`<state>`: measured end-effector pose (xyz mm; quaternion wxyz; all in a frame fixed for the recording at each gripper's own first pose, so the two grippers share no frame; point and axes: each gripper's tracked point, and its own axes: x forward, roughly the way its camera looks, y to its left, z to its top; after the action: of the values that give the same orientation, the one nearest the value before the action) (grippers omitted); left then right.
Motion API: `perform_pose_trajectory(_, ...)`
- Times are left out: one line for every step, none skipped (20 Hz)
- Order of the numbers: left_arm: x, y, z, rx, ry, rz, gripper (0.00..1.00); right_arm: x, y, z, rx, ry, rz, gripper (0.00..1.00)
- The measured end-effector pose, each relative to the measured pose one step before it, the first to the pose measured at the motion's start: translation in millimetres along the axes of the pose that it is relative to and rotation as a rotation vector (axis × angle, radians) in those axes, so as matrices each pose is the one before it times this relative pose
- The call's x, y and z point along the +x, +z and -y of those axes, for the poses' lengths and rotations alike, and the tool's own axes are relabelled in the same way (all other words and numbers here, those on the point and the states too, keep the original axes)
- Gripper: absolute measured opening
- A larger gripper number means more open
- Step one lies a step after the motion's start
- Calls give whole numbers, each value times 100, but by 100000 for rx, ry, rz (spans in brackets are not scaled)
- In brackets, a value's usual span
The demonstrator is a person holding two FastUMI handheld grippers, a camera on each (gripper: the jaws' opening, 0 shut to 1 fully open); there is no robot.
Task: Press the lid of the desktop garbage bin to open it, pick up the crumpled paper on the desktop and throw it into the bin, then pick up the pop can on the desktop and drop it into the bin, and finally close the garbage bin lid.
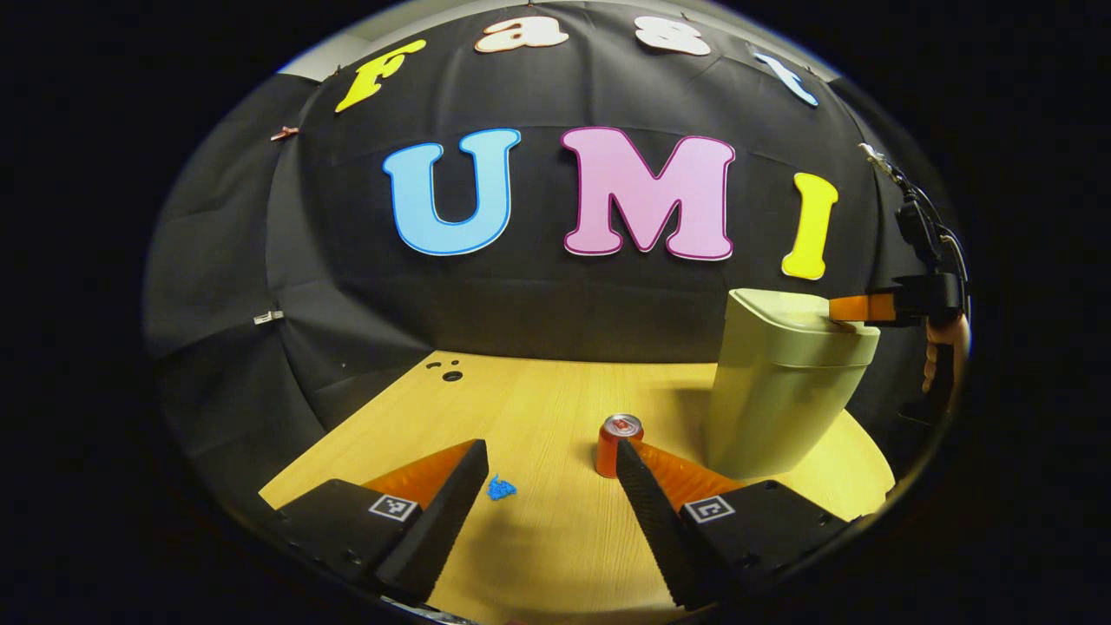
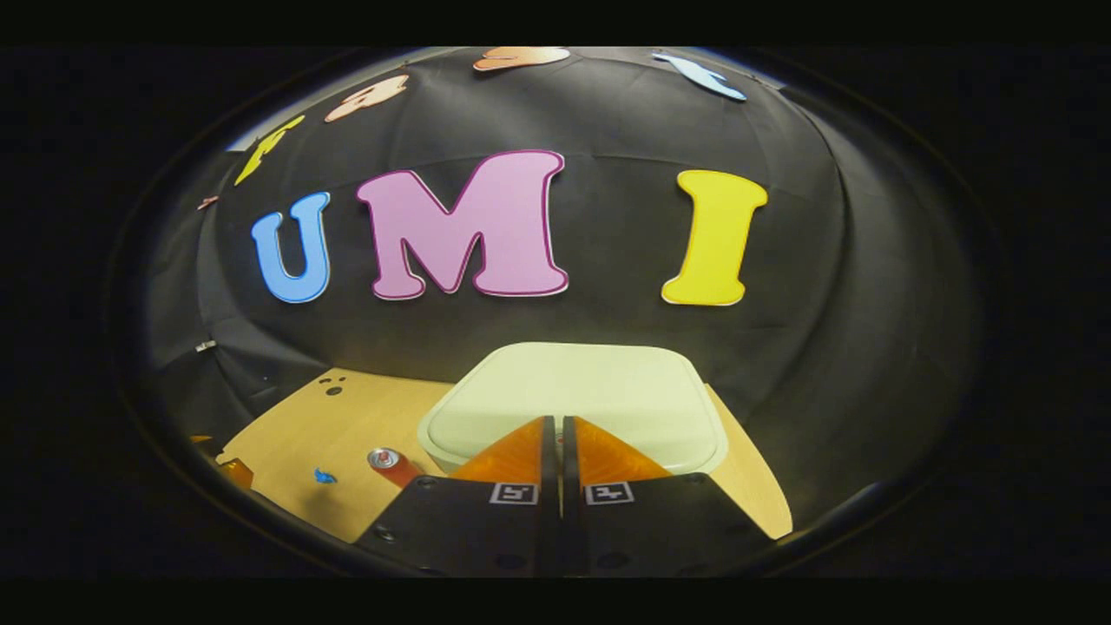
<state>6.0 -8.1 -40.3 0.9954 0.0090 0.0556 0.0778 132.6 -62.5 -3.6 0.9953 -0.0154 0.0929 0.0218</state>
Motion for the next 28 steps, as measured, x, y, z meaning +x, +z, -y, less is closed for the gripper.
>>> perform_pose_trajectory(124, -186, 43, 294, -347, -274, 96, 112, -137, -14, -748, -522, 265, 0)
perform_pose_trajectory(48, -124, 65, 120, -253, -403, 96, -125, 47, 49, -646, -666, 519, 5)
perform_pose_trajectory(12, -54, -50, -19, -104, -129, 96, -11, -163, 30, 178, -645, -320, 5)
perform_pose_trajectory(-20, -29, -150, -7, 18, -34, 96, -101, -14, -64, 133, -526, 338, 5)
perform_pose_trajectory(16, 2, -131, 138, 153, 74, 96, 156, -220, -39, -722, -73, -688, 0)
perform_pose_trajectory(3, -91, -209, 464, 502, 235, 96, 32, -30, -61, -2303, 424, 623, 3)
perform_pose_trajectory(-63, 94, -239, 238, 427, 336, 96, -146, 80, 45, 537, -325, 86, 5)
perform_pose_trajectory(-25, 69, -329, 10, 395, 331, 96, 34, 140, -11, 79, -297, 381, 5)
perform_pose_trajectory(-74, 175, -276, -200, 342, 335, 96, -46, 64, -34, -1016, -604, 759, 5)
perform_pose_trajectory(-16, -34, -219, -392, 169, 393, 96, -197, 438, -30, -1698, -1056, 2020, 0)
perform_pose_trajectory(-82, 84, -264, -435, 19, 281, 96, 20, 210, 172, -693, -1480, 936, 5)
perform_pose_trajectory(-81, 109, -227, -227, -49, 233, 96, -98, 88, 9, 522, -1456, 10, 5)
perform_pose_trajectory(-170, 165, -282, -4, -49, 354, 96, -291, 249, -220, 918, -283, 835, 0)
perform_pose_trajectory(-180, 21, -199, 57, -84, 501, 96, -362, -90, -462, 1589, 1065, -861, 5)
perform_pose_trajectory(-163, 212, -280, 31, -330, 617, 96, -428, 71, -469, 1476, 1299, -323, 5)
perform_pose_trajectory(-167, -25, -343, 4, -421, 447, 95, -558, 326, -269, 164, -108, 1130, 8)
perform_pose_trajectory(-212, 74, -283, -102, -494, 218, 96, -523, 407, -210, -548, -535, 1894, 5)
perform_pose_trajectory(-240, -132, -261, -157, -406, -23, 95, -590, 560, -268, -405, -45, 1775, 5)
perform_pose_trajectory(-194, -39, -385, -217, -378, -30, 95, -782, 223, -421, -281, 272, 897, 5)
perform_pose_trajectory(-239, -4, -398, -288, -396, 193, 95, -574, 159, -414, -72, 63, 206, 0)
perform_pose_trajectory(-235, -2, -405, -267, -530, 362, 95, -699, 31, -407, 59, -96, 138, 0)
perform_pose_trajectory(-261, -89, -494, -129, -479, 389, 96, -653, 40, -457, -121, -126, 88, 5)
perform_pose_trajectory(-256, -36, -447, -116, -474, 233, 95, -668, -71, -449, -269, -204, -9, 5)
perform_pose_trajectory(-325, -248, -481, -225, -781, 64, 95, -686, 26, -466, -77, -437, -26, 5)
perform_pose_trajectory(-300, -156, -458, -567, -690, -445, 95, -762, -219, -480, 376, -61, -142, 0)
perform_pose_trajectory(-275, -299, -484, -914, -1109, -281, 95, -752, -180, -653, 691, 364, -441, 0)
perform_pose_trajectory(-380, -91, -425, -500, -1038, 120, 95, -834, -259, -661, 511, -35, -471, 5)
perform_pose_trajectory(-332, -218, -442, 131, -777, 127, 96, -685, -270, -464, 242, -514, -246, 0)
